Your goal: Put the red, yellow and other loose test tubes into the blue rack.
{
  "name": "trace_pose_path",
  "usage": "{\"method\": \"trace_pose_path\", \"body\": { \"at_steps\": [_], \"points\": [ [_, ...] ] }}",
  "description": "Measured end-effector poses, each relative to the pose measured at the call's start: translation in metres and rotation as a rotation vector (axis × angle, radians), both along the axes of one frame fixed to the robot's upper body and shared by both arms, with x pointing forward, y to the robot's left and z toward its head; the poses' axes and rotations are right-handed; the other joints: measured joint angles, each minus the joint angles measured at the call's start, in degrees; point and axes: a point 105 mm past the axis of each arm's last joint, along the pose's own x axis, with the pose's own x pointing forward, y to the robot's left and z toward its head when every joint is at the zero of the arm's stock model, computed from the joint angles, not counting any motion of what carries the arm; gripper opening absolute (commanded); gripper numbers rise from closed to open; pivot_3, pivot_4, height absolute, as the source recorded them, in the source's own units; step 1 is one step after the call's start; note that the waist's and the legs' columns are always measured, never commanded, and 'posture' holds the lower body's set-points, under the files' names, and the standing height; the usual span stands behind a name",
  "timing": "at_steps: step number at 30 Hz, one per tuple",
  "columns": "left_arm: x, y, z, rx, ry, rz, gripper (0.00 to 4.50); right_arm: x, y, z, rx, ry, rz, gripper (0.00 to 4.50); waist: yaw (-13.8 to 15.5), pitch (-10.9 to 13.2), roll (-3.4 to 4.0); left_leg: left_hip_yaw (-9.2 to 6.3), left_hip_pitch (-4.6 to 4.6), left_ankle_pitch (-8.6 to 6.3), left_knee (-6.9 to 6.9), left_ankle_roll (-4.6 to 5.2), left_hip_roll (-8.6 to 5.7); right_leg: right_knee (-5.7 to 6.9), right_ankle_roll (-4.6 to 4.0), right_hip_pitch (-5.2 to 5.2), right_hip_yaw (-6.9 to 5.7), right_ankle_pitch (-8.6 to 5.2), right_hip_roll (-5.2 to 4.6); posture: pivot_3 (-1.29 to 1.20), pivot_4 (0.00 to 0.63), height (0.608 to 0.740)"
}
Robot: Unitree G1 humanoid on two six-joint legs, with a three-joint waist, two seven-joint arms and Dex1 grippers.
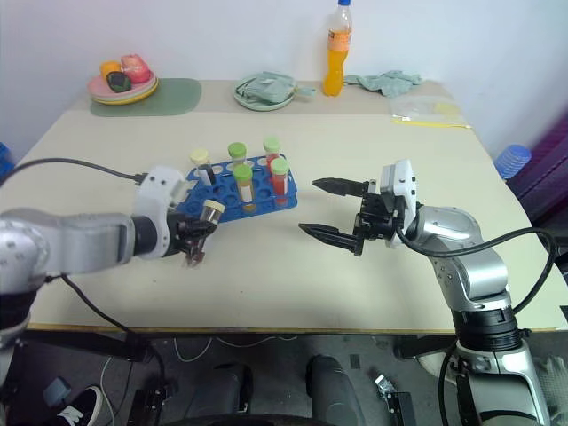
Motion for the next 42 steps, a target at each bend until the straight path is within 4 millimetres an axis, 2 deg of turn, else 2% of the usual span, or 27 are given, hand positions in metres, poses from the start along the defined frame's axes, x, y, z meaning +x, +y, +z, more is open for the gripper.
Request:
{"method": "trace_pose_path", "body": {
  "at_steps": [3, 6, 8, 16, 18, 24, 29, 33, 37, 42],
  "points": [
    [0.006, 0.002, 0.009, -0.014, -0.185, -0.004, 0.71, 0.000, -0.001, 0.000, -0.008, 0.000, 0.001, 4.50, 0.0, 0.0, 0.03, 0.02, 0.00, 0.00, 0.00, -0.01, 0.01, -0.10, -0.07, 0.03, 0.02, -0.03, 0.01, 0.00, 0.150, 0.740],
    [0.019, 0.021, 0.024, 0.020, -0.449, 0.028, 0.71, -0.001, -0.003, 0.000, -0.017, 0.000, 0.003, 4.50, 0.1, 0.0, 0.06, 0.04, -0.01, 0.00, -0.02, -0.01, 0.02, -0.22, -0.09, 0.04, 0.02, -0.04, 0.01, 0.00, 0.150, 0.740],
    [0.021, 0.032, 0.030, 0.013, -0.585, 0.031, 0.71, -0.001, -0.004, 0.000, -0.019, 0.004, 0.007, 4.50, 0.1, 0.0, 0.06, 0.05, -0.03, -0.01, -0.02, 0.02, 0.05, -0.31, -0.10, 0.08, 0.02, -0.04, 0.00, 0.00, 0.150, 0.740],
    [0.019, 0.051, 0.029, -0.084, -0.896, 0.038, 0.71, -0.003, -0.007, -0.001, -0.016, 0.060, 0.039, 4.50, 0.3, 0.0, 0.07, 0.12, -0.02, -0.08, 0.05, 0.15, 0.05, -0.37, -0.07, 0.20, 0.02, -0.03, -0.10, 0.00, 0.150, 0.740],
    [0.025, 0.053, 0.024, -0.089, -0.925, 0.059, 0.71, -0.003, -0.007, -0.001, -0.017, 0.061, 0.038, 4.50, 0.3, 0.0, 0.07, 0.10, -0.03, -0.09, 0.07, 0.16, 0.05, -0.35, -0.05, 0.21, 0.01, -0.02, -0.09, 0.00, 0.150, 0.740],
    [0.056, 0.040, 0.012, -0.099, -0.999, 0.091, 0.71, -0.001, -0.006, 0.003, -0.019, 0.052, 0.036, 4.50, 0.2, 0.0, 0.06, 0.08, -0.02, -0.11, 0.10, 0.21, 0.05, -0.33, 0.18, 0.23, -0.01, 0.12, -0.05, 0.00, 0.150, 0.740],
    [0.071, 0.035, 0.001, -0.092, -0.998, 0.095, 0.71, 0.000, -0.006, 0.003, -0.021, 0.049, 0.026, 4.50, 0.0, 0.0, 0.06, 0.04, -0.01, -0.12, 0.10, 0.23, 0.07, -0.29, 0.37, 0.21, -0.01, 0.22, -0.02, 0.00, 0.150, 0.740],
    [0.072, 0.031, 0.001, -0.088, -1.013, 0.072, 0.71, 0.002, -0.007, 0.004, -0.025, 0.047, 0.012, 4.50, 0.1, 0.0, 0.07, 0.04, -0.01, -0.12, 0.10, 0.23, 0.07, -0.29, 0.38, 0.22, -0.01, 0.23, -0.03, 0.00, 0.150, 0.740],
    [0.068, 0.031, -0.017, -0.091, -0.977, 0.072, 0.71, 0.002, -0.012, 0.004, -0.020, 0.043, -0.012, 4.50, 0.1, 0.0, 0.07, 0.04, 0.00, -0.12, 0.10, 0.23, 0.07, -0.28, 0.38, 0.22, -0.01, 0.23, -0.03, 0.00, 0.150, 0.740],
    [0.066, 0.030, -0.018, -0.098, -0.986, 0.067, 0.71, 0.003, -0.015, 0.004, -0.030, 0.034, -0.027, 4.50, 0.1, 0.0, 0.08, 0.04, 0.03, -0.12, 0.11, 0.23, 0.08, -0.24, 0.38, 0.23, -0.01, 0.23, -0.03, 0.00, 0.150, 0.740]
  ]
}}
